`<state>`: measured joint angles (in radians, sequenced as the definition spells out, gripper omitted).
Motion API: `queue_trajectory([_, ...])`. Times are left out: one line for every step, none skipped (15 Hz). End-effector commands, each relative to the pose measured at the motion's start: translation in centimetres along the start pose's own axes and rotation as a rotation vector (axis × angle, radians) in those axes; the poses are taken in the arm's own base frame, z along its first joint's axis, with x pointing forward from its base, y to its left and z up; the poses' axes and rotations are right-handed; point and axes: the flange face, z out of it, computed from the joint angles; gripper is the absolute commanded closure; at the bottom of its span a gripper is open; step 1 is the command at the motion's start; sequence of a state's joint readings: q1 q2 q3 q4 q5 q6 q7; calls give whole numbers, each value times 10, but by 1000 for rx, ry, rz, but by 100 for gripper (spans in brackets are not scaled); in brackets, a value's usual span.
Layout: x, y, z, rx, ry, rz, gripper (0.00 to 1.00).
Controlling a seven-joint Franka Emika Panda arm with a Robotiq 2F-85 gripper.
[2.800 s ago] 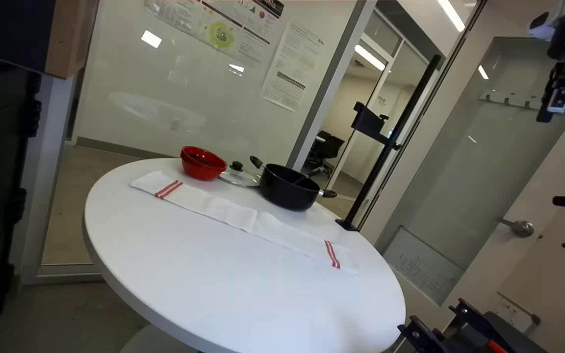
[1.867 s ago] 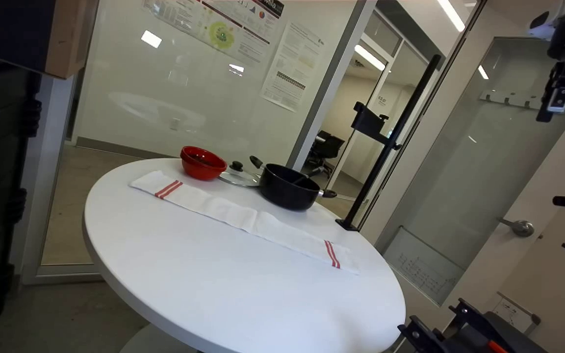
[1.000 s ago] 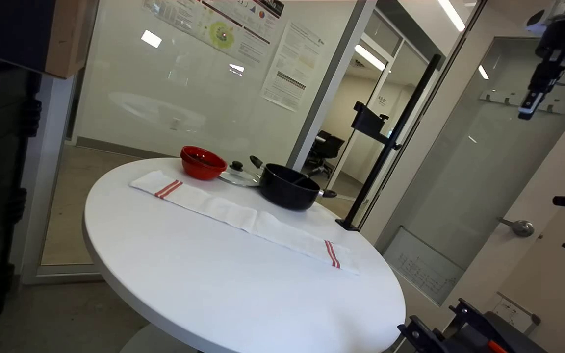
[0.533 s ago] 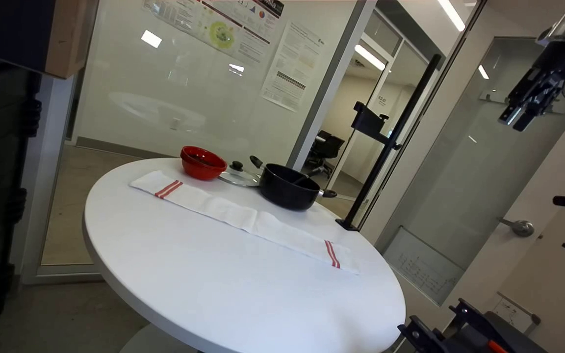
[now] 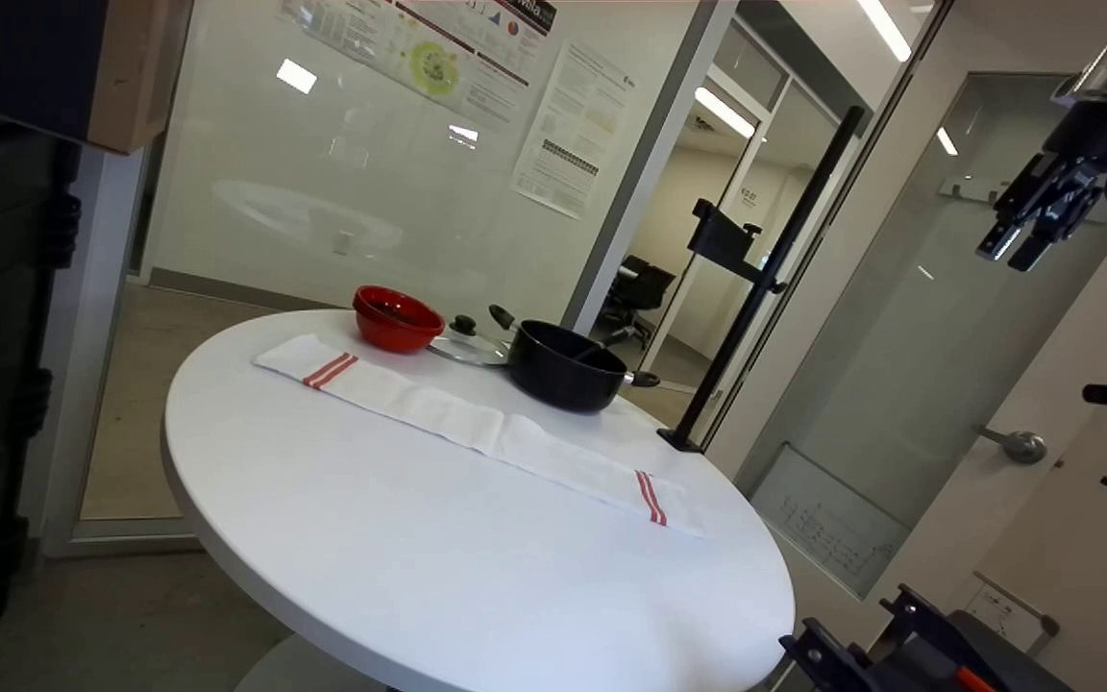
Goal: Fold the tea towel
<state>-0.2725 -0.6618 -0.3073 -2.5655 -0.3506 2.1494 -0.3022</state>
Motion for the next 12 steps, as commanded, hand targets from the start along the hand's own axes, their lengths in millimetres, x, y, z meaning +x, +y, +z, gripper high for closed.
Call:
queue_trajectory([-8, -23, 6, -46, 43, -87, 0])
queue_trajectory([-9, -30, 12, -14, 45, -116, 0])
queue_trajectory([-11, -36, 17, 9, 28, -135, 0])
queue_trajectory([-12, -40, 23, 22, 23, -139, 0])
queue_trajectory([-12, -44, 28, 23, 6, -137, 0])
queue_trajectory([-12, -46, 34, 4, -6, -104, 0])
queue_trajectory([-10, -46, 39, -19, 1, -65, 0])
queue_trajectory([-8, -44, 47, -33, 19, -22, 0])
queue_trajectory([-6, -42, 53, -44, 33, 17, 0])
queue_trajectory([-4, -38, 63, -62, 55, 62, 0])
queue_trajectory([-3, -34, 72, -82, 72, 100, 0])
queue_trajectory([-2, -28, 85, -101, 78, 140, 0])
